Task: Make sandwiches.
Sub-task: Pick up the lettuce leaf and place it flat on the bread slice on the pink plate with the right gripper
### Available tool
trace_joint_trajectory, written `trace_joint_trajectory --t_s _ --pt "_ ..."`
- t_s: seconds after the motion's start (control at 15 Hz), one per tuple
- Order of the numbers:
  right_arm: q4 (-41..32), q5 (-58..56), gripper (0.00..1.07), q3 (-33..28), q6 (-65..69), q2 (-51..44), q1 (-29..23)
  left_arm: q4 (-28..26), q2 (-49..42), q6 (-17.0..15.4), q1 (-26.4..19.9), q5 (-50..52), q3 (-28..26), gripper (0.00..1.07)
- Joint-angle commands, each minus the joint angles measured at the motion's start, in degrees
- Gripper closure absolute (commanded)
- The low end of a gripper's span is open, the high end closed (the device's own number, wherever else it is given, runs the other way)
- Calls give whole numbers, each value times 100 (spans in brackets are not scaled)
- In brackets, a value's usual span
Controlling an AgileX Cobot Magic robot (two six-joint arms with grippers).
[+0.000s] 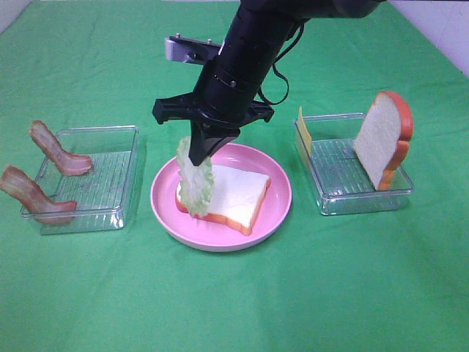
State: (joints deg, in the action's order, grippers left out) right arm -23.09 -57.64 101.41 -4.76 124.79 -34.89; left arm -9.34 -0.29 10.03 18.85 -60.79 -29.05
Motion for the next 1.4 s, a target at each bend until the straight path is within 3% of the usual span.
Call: trace_joint_trajectory --t_s 0.07,0.67,0.8,1.13,1.27,1.4 --pt "682 52 107 17 390 17 29 0 -115 0 29 52 23 27" --pt "951 286 104 17 395 23 23 0 -115 0 29 52 23 27" --pt "1026 195 94 17 395 23 23 0 -115 0 29 52 23 27" --pt "1066 172 39 17 395 23 23 0 -115 0 29 52 23 27" --pt "1261 86 30 17 413 -11 23 0 -115 0 29 52 23 27" --pt "1610 -195 30 120 544 -132 23 0 -115 0 29 52 23 27"
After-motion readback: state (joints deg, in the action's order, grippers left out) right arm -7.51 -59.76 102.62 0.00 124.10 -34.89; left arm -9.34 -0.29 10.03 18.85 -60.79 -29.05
